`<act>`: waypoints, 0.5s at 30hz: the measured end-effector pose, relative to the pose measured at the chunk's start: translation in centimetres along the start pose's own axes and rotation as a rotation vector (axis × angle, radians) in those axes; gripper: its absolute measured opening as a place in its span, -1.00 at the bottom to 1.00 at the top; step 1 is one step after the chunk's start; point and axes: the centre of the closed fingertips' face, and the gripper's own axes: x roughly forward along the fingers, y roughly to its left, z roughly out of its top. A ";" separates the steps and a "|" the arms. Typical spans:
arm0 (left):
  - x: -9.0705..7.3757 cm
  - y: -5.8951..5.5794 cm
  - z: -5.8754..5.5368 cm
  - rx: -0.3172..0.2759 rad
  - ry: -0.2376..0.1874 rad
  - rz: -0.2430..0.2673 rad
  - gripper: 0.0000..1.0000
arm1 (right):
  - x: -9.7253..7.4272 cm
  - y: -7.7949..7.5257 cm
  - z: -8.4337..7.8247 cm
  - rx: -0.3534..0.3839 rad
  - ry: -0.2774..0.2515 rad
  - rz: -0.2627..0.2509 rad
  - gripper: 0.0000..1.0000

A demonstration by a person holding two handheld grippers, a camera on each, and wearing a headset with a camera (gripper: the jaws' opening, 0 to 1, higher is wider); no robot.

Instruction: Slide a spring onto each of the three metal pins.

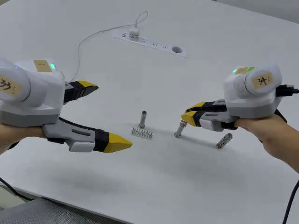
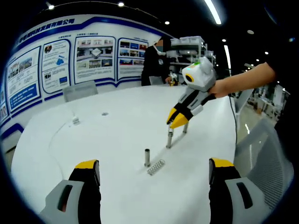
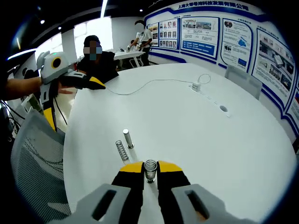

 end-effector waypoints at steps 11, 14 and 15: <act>0.3 0.0 -0.3 -0.012 0.011 0.003 0.98 | 1.6 -0.2 -1.8 0.006 0.025 0.002 -0.78; 0.3 0.0 -0.3 -0.015 0.012 0.005 0.98 | 1.9 -0.4 -2.2 0.014 0.028 0.004 -0.78; 0.3 0.0 -0.4 -0.015 0.015 0.005 0.98 | 2.0 -0.4 -2.3 0.012 0.033 0.004 -0.78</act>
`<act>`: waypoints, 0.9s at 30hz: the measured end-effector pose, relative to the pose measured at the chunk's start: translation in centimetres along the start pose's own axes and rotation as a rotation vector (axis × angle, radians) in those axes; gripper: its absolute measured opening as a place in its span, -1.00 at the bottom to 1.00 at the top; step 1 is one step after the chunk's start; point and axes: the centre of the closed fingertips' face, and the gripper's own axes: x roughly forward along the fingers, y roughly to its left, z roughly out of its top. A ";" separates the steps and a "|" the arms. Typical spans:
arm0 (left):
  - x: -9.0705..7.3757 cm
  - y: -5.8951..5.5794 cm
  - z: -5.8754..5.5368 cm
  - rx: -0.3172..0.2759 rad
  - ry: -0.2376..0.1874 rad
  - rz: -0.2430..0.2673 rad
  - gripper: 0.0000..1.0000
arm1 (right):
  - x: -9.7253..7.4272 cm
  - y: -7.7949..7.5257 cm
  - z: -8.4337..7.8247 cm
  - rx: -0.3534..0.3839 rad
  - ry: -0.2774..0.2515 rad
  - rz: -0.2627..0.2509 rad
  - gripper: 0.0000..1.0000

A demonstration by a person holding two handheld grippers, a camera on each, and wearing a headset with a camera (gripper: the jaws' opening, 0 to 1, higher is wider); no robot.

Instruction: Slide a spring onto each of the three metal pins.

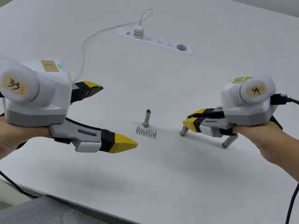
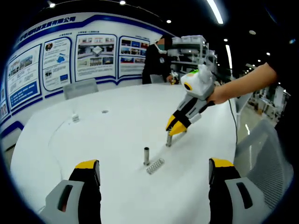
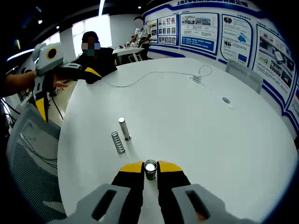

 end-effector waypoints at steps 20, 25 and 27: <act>0.2 -0.3 -0.4 -0.004 0.016 -0.016 0.97 | 0.9 0.4 -0.8 -0.003 0.029 0.006 -0.77; 0.3 -0.5 -0.4 -0.002 0.019 -0.022 0.97 | 0.8 0.9 -1.5 -0.033 0.063 0.022 -0.63; 0.3 -0.7 -0.5 -0.008 0.021 -0.027 0.97 | 0.7 0.8 -1.6 -0.050 0.066 0.015 -0.63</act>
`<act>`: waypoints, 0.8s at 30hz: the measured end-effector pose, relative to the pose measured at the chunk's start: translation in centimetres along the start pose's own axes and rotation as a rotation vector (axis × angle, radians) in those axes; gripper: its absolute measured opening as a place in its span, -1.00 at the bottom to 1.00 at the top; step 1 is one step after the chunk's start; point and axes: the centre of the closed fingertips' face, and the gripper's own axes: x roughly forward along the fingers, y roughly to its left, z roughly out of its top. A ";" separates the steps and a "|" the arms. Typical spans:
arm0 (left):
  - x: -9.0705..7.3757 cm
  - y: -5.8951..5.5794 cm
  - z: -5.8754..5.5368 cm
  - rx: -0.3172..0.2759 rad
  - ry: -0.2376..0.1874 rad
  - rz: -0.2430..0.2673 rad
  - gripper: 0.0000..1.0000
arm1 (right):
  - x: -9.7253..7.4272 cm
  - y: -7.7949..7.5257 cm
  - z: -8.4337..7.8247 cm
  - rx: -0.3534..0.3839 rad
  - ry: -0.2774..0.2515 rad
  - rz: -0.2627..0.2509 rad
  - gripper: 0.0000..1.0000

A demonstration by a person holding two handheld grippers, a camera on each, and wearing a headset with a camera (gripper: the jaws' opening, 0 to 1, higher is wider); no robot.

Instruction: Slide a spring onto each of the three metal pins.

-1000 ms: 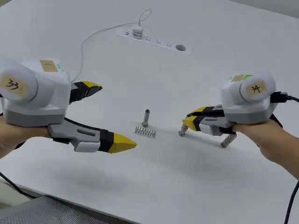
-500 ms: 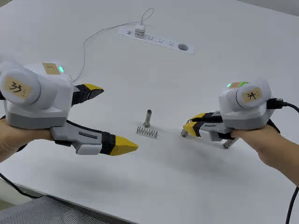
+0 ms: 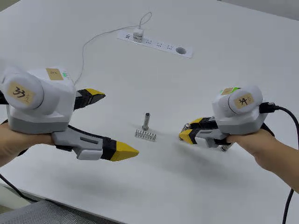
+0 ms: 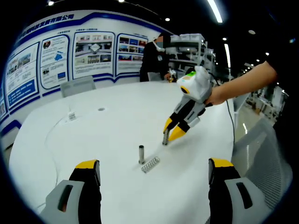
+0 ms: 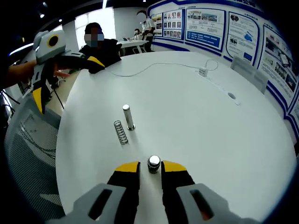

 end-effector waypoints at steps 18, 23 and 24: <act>-0.3 -0.7 0.4 0.030 0.006 -0.016 0.97 | -2.1 0.7 -0.7 0.056 -0.011 -0.037 -0.59; -0.9 -0.8 0.5 0.040 0.005 -0.016 0.97 | -2.0 1.8 -1.6 0.086 -0.009 -0.028 -0.59; -1.0 -0.7 0.5 0.040 0.006 -0.015 0.97 | -1.9 2.0 -1.6 0.092 -0.010 -0.023 -0.59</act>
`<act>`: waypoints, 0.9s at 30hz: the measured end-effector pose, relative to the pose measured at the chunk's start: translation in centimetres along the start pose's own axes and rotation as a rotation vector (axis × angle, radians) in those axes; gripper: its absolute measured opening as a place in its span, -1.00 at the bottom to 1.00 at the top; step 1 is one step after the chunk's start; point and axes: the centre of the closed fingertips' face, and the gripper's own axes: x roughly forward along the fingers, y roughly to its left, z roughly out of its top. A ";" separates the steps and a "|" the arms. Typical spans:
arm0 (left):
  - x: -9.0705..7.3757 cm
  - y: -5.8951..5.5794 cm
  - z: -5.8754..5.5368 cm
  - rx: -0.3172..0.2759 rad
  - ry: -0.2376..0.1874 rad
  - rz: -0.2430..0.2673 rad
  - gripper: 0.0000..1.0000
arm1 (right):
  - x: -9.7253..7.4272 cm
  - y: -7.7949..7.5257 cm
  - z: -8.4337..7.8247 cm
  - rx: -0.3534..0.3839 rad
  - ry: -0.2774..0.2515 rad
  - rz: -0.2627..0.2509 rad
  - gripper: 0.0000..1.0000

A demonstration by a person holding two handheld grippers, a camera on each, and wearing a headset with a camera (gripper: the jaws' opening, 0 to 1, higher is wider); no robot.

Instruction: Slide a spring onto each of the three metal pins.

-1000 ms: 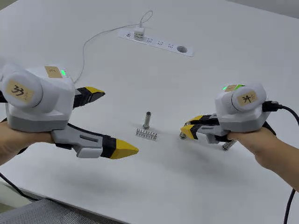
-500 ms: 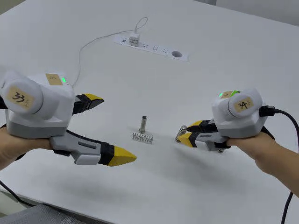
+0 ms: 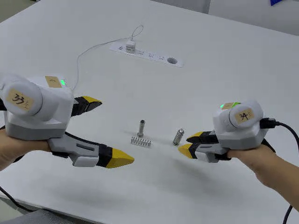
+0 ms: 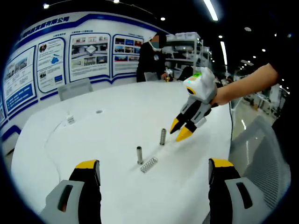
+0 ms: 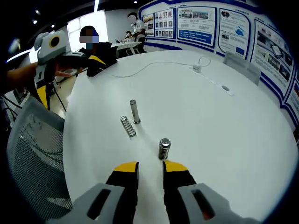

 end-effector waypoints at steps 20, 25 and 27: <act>-1.7 1.4 0.1 -0.020 -0.036 0.036 0.98 | 3.8 4.3 3.7 -0.044 -0.026 0.066 -0.59; -1.7 0.9 -0.7 0.025 0.004 0.009 1.00 | 4.8 4.2 4.3 -0.099 -0.001 0.051 -0.57; -1.5 0.9 -1.1 0.034 0.018 0.013 1.00 | 5.1 4.4 4.3 -0.113 0.009 0.059 -0.57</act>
